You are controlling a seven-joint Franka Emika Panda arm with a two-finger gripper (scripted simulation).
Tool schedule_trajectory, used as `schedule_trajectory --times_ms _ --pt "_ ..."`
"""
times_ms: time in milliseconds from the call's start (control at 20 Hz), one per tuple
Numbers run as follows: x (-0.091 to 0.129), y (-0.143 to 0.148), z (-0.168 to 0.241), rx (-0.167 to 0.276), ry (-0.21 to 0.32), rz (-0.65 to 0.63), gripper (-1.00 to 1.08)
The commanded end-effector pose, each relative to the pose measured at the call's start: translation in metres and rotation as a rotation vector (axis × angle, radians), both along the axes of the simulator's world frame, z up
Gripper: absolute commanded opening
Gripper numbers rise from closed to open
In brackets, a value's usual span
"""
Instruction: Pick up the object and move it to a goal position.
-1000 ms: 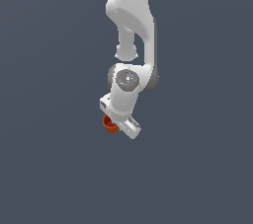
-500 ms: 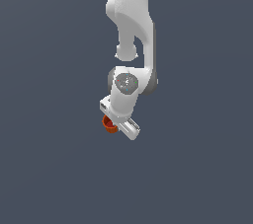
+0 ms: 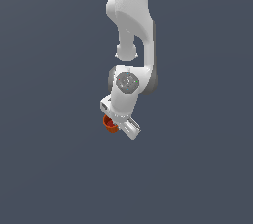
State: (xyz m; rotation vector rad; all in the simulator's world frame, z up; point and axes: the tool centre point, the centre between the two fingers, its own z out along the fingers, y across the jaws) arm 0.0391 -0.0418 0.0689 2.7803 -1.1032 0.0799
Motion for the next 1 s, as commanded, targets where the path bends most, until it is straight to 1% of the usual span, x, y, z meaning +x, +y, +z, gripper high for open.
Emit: schedule_trajectory --times_ms 0,200,400,950 --pt "0.001 0.003 0.009 0.000 -0.003 0.000 -1.00" --pt "0.002 0.011 0.030 0.000 -0.003 0.000 -1.00" --pt "0.004 0.022 0.062 0.000 -0.003 0.000 -1.00" --pt "0.011 0.063 0.178 0.000 -0.002 -0.001 -1.00"
